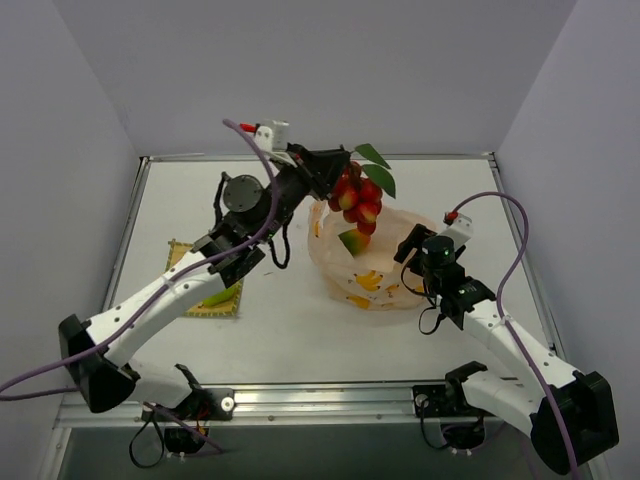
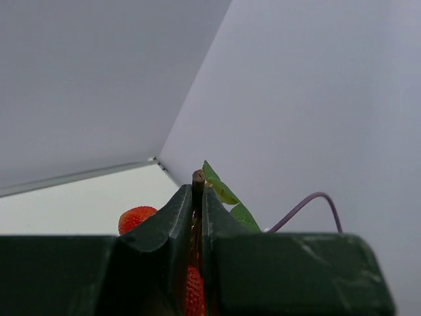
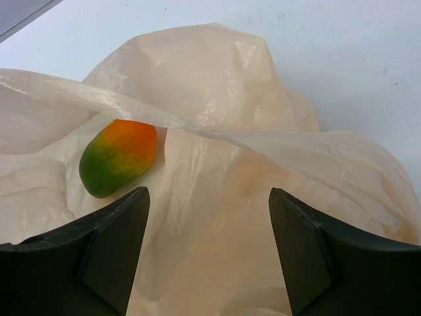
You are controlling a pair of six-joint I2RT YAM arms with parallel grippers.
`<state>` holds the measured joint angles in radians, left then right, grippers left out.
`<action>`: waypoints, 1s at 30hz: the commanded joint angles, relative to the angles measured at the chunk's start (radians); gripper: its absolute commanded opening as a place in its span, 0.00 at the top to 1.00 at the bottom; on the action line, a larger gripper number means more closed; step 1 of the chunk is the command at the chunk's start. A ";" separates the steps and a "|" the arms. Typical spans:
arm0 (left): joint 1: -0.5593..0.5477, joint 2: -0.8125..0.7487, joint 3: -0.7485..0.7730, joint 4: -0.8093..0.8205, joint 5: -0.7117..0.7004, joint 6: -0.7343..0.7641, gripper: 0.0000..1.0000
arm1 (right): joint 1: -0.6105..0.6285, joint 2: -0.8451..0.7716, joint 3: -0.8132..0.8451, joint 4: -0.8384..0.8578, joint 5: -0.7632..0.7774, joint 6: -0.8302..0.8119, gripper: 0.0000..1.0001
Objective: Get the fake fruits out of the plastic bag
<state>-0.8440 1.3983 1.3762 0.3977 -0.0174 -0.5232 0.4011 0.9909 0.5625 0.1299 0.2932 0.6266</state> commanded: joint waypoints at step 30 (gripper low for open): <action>0.348 -0.659 -0.401 -1.110 -0.940 -0.163 0.98 | -0.027 -0.058 -0.044 0.082 -0.085 -0.077 0.30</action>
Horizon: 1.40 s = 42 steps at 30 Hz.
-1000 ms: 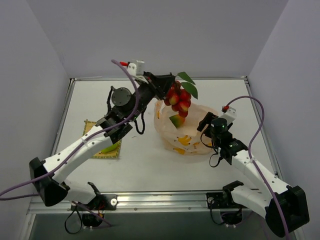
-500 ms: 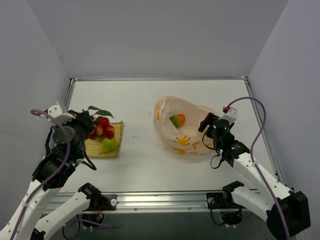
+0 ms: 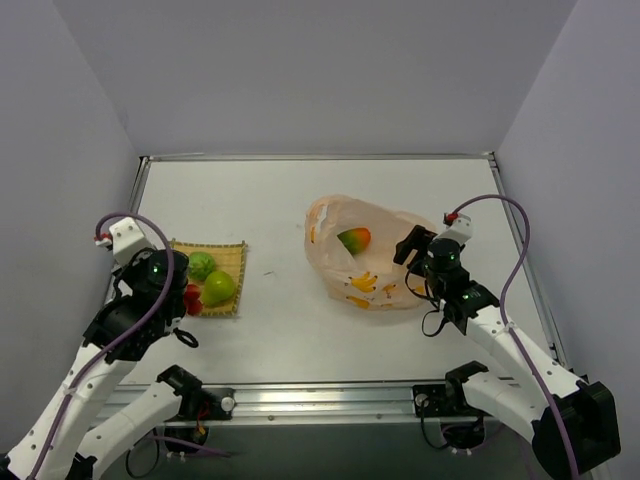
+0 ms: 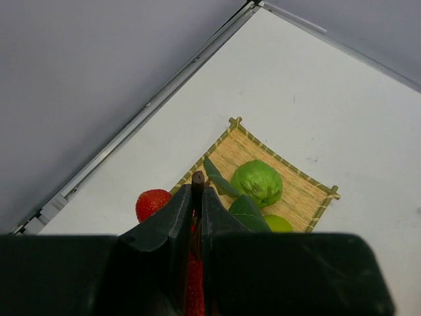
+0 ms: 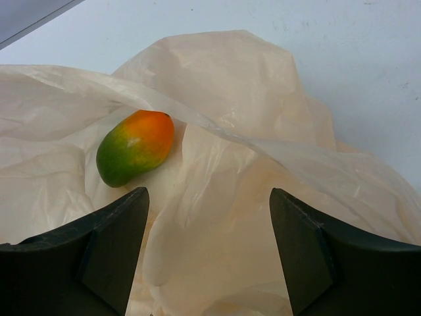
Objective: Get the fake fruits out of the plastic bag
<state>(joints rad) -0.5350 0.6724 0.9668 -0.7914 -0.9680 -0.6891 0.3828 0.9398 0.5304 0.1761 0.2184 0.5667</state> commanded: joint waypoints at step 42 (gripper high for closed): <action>0.268 0.415 -0.073 0.322 0.169 -0.043 0.31 | -0.019 -0.019 -0.041 0.056 -0.044 -0.014 0.30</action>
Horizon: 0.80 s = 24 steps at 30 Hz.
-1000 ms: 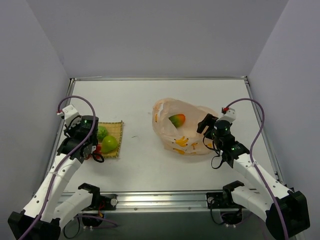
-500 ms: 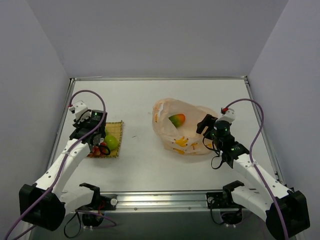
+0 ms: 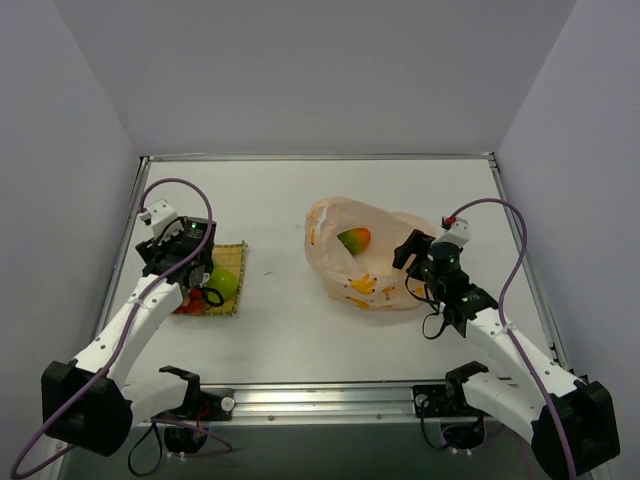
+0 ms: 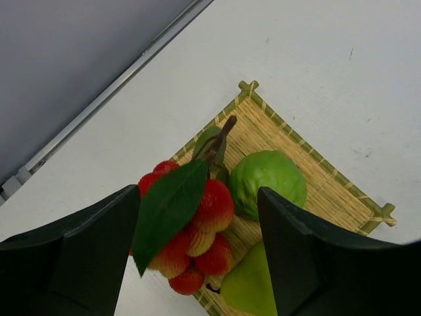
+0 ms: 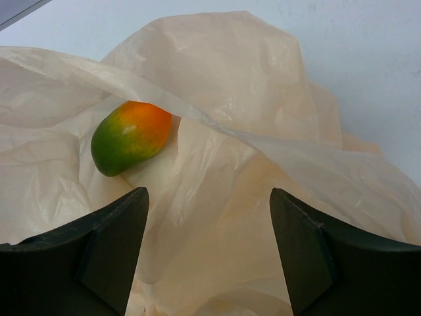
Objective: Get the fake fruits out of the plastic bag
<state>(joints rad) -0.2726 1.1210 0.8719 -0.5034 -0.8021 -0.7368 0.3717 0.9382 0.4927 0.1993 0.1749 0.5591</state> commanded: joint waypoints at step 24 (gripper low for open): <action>-0.491 -0.051 0.209 0.244 0.286 0.141 0.62 | 0.012 -0.032 -0.019 -0.004 -0.020 0.021 0.46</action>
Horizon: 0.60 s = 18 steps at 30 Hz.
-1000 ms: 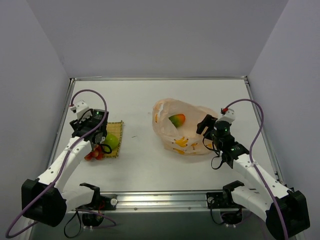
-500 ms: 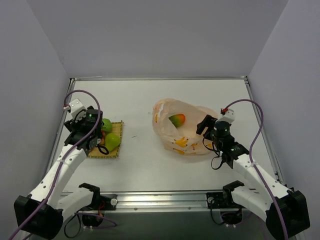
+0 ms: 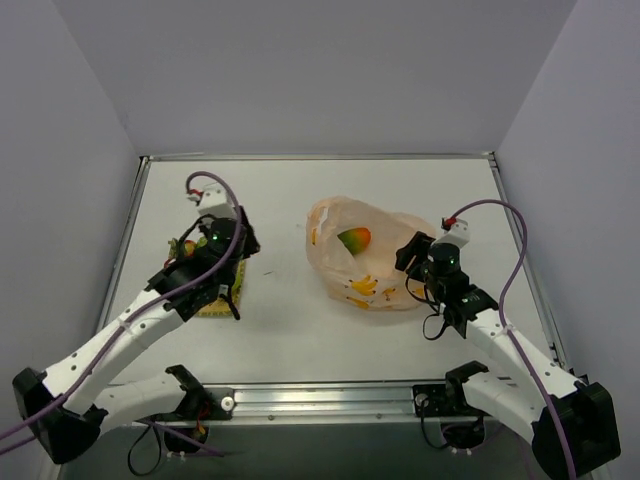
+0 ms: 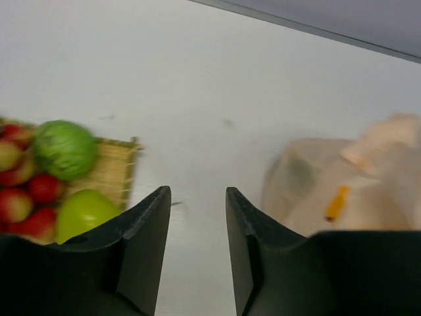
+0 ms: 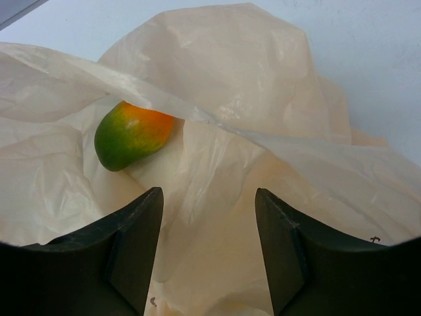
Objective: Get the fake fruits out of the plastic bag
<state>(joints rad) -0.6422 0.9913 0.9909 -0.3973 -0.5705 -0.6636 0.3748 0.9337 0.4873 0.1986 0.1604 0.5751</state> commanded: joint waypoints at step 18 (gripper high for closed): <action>-0.336 0.783 0.406 0.439 0.285 0.056 0.88 | 0.150 -0.030 -0.159 -0.018 0.113 0.157 0.70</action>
<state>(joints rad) -0.9813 1.7679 1.3285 -0.0238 -0.2573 -0.5991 0.5064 0.8940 0.3340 0.1631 0.2077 0.6937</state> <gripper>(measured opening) 0.121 0.319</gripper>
